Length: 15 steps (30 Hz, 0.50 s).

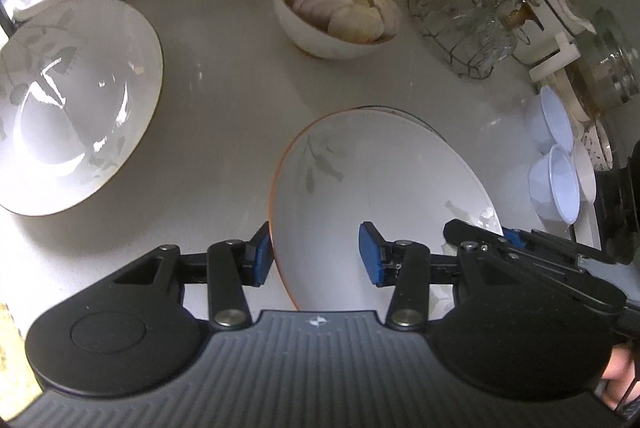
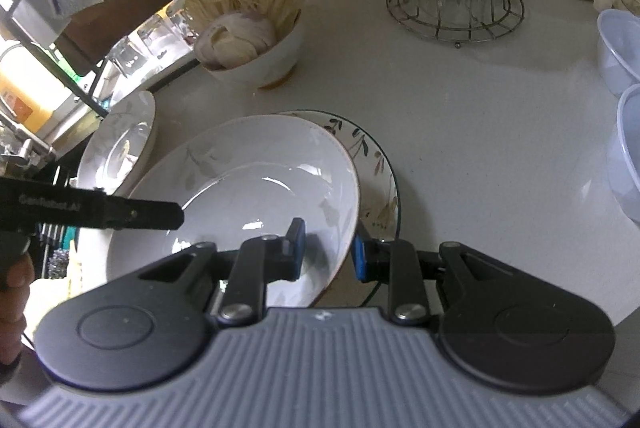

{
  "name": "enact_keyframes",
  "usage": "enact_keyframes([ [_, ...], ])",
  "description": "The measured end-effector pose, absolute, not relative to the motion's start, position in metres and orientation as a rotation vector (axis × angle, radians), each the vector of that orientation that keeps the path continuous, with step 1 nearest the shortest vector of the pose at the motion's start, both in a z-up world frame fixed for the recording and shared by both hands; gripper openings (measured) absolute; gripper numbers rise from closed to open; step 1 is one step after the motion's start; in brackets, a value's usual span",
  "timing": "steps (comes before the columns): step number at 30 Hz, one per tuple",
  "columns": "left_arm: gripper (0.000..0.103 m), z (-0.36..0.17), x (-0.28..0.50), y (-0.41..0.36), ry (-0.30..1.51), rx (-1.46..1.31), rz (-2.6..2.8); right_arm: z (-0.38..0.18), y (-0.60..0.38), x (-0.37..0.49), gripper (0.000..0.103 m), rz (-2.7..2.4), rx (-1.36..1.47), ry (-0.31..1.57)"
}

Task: Organize plates and bowls
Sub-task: 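Lift the held bowl with both grippers and carry it over the floral plate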

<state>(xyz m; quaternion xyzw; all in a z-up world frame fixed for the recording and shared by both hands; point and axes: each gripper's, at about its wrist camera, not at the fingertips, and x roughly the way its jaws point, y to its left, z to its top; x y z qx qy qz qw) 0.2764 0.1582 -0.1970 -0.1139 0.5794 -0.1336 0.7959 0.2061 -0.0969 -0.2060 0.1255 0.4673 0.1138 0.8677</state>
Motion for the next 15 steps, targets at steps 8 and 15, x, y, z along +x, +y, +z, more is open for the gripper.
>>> enact_keyframes([
  [8,0.05,-0.204,0.282,0.159,1.263,-0.244,-0.285,-0.216,-0.096,0.213,0.028,0.209,0.302,0.995],
  [15,0.05,-0.207,0.287,0.157,1.275,-0.271,-0.263,-0.222,-0.099,0.218,0.029,0.18,0.342,1.013],
])
